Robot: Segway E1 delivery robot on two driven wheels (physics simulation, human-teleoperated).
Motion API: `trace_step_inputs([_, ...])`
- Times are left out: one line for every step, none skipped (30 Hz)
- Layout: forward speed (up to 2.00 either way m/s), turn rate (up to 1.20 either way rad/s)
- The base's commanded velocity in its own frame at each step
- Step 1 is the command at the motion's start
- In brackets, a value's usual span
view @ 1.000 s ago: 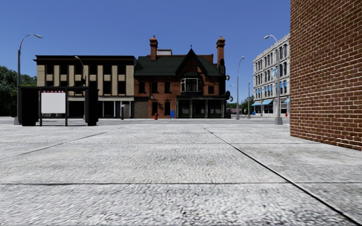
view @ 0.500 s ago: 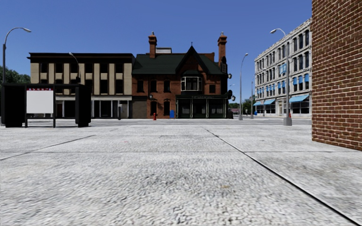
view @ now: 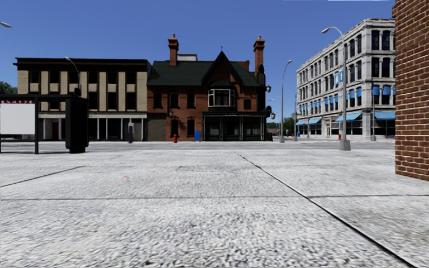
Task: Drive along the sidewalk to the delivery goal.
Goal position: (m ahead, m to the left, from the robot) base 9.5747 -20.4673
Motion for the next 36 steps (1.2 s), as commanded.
trace_step_inputs([2.0,0.0])
trace_step_inputs([2.0,0.0])
trace_step_inputs([2.0,0.0])
trace_step_inputs([2.0,-0.95])
trace_step_inputs([2.0,-1.09])
trace_step_inputs([2.0,-1.13])
trace_step_inputs([2.0,-1.14])
trace_step_inputs([2.0,-1.1])
trace_step_inputs([2.0,-0.59])
trace_step_inputs([2.0,-0.07])
trace_step_inputs([2.0,0.0])
trace_step_inputs([2.0,0.0])
trace_step_inputs([2.0,0.0])
trace_step_inputs([2.0,0.0])
trace_step_inputs([2.0,0.0])
trace_step_inputs([2.0,0.0])
trace_step_inputs([2.0,0.0])
trace_step_inputs([2.0,-1.0])
trace_step_inputs([2.0,-1.12])
trace_step_inputs([2.0,-1.16])
trace_step_inputs([2.0,-1.17])
trace_step_inputs([2.0,-1.17])
trace_step_inputs([2.0,-1.11])
trace_step_inputs([2.0,-0.63])
trace_step_inputs([2.0,-0.09])
trace_step_inputs([2.0,-0.01])
trace_step_inputs([2.0,-0.01])
trace_step_inputs([2.0,0.0])
trace_step_inputs([2.0,0.0])
trace_step_inputs([2.0,0.0])
trace_step_inputs([2.0,-0.5])
trace_step_inputs([2.0,-0.94])
trace_step_inputs([2.0,-1.12])
trace_step_inputs([2.0,-1.16])
trace_step_inputs([2.0,-1.17])
trace_step_inputs([2.0,-1.17])
